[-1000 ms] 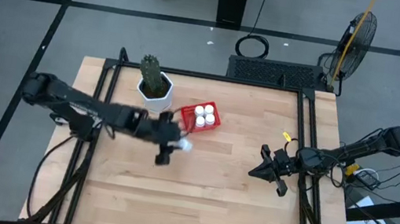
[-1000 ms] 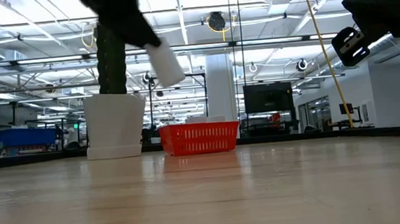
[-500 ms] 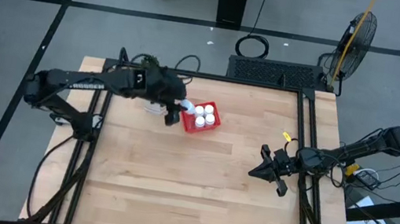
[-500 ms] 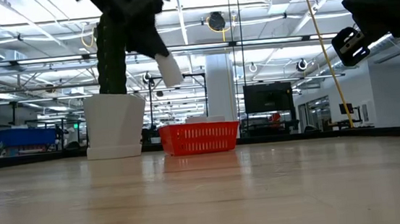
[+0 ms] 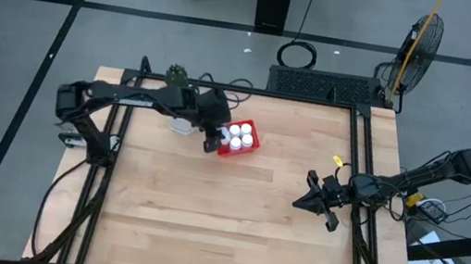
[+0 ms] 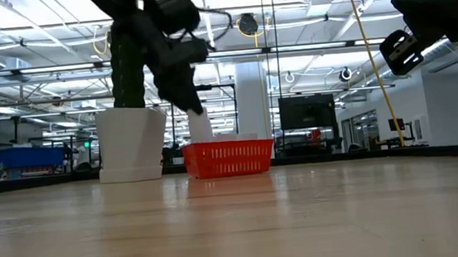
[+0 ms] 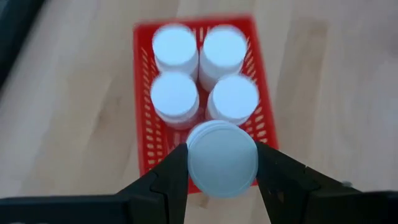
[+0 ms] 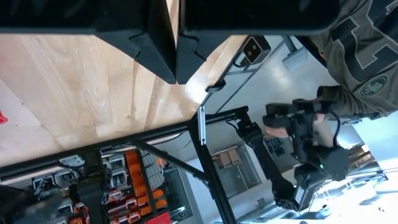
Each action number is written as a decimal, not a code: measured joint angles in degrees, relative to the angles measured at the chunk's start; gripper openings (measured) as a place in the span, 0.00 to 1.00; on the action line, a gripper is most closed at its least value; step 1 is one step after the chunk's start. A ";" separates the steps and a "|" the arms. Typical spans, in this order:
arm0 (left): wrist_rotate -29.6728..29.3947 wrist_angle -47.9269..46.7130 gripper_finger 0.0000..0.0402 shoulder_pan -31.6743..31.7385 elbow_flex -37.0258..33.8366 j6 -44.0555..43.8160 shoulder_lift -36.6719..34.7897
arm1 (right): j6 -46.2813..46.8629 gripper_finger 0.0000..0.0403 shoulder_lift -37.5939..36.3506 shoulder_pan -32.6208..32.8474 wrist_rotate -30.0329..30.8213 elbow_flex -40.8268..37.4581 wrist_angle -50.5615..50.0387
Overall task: Pick and place pill bottles into a basket
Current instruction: Put the white pill bottle into the red bin, then return to Home Position
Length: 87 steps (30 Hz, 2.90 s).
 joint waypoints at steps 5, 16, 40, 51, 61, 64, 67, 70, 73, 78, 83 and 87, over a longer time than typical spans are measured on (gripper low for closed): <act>-0.04 -0.03 0.41 0.02 -0.02 0.48 3.64 | 0.00 0.00 0.01 0.00 0.00 0.00 -0.04; 1.16 3.00 0.45 0.02 0.17 0.70 9.40 | 0.00 0.00 0.02 -0.01 0.02 0.00 -0.04; 2.42 -3.08 0.46 -6.10 -1.94 -2.77 -11.30 | 0.00 0.01 0.02 -0.02 0.02 0.00 -0.06; -4.95 11.48 0.05 -23.23 -22.78 -8.69 -30.58 | 0.00 0.01 0.01 -0.02 0.02 -0.01 0.01; -5.55 24.51 0.08 -29.59 -43.79 -8.83 -55.15 | -1.47 0.01 -1.11 -0.04 -3.14 -0.04 5.73; -6.67 25.40 0.08 -30.15 -47.76 -8.85 -62.53 | -5.42 0.01 -2.81 -0.11 -7.78 -0.04 5.49; -9.00 25.19 0.08 -30.90 -50.55 -8.77 -68.86 | -6.75 0.01 -5.02 -0.15 -7.66 -0.04 5.51; -9.26 24.89 0.08 -31.77 -52.57 -7.71 -74.76 | -8.76 0.01 -8.09 -0.24 -7.67 -0.04 3.80; -9.42 23.38 0.08 -32.37 -53.84 -6.92 -80.77 | -8.86 0.01 -11.88 -0.79 -7.68 -0.04 0.80; -9.64 19.55 0.08 -32.50 -55.46 -6.84 -89.61 | -10.65 0.01 -18.77 -1.98 -9.15 0.02 -5.58; -9.74 22.94 0.08 -32.46 -60.06 -5.76 -93.80 | -11.08 0.01 -23.52 -3.21 -8.91 0.02 -12.92; -10.89 28.65 0.08 -32.41 -64.01 -5.75 -93.56 | -11.44 0.01 -23.70 -3.49 -6.16 0.02 -14.86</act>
